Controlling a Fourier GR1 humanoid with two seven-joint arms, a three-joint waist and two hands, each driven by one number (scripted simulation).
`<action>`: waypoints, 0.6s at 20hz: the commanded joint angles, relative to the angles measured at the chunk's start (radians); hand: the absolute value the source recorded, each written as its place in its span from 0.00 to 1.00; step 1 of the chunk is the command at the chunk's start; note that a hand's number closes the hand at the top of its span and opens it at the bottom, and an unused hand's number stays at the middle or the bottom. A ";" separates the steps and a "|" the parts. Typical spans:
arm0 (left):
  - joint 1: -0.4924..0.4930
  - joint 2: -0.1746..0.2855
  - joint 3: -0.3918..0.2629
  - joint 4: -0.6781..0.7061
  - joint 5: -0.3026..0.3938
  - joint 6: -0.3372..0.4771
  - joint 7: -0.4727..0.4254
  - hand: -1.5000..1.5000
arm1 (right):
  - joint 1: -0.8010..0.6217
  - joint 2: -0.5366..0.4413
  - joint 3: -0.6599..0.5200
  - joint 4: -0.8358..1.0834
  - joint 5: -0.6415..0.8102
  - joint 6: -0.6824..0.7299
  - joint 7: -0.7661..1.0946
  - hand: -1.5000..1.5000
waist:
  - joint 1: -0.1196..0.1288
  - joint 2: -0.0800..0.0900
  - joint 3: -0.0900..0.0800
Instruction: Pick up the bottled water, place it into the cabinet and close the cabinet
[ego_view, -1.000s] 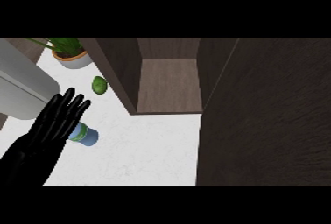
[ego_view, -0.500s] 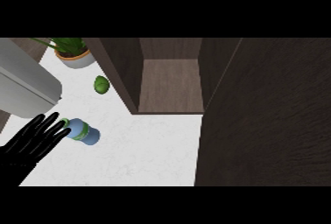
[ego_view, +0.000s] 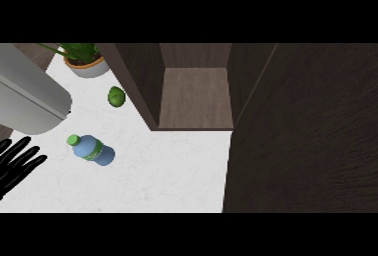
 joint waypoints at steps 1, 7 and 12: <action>-0.014 -0.032 0.014 0.003 -0.009 0.003 0.037 0.00 | -0.033 0.011 0.017 0.007 0.047 -0.025 0.005 0.00 | 0.003 0.001 0.000; -0.067 -0.037 0.090 0.149 -0.033 -0.137 -0.011 0.00 | 0.007 -0.005 -0.011 0.094 0.037 0.047 -0.111 0.00 | 0.001 0.001 0.000; -0.093 -0.065 0.124 0.225 -0.090 -0.160 -0.013 0.00 | 0.033 0.015 0.094 0.080 0.100 -0.004 -0.136 0.00 | 0.000 0.001 0.000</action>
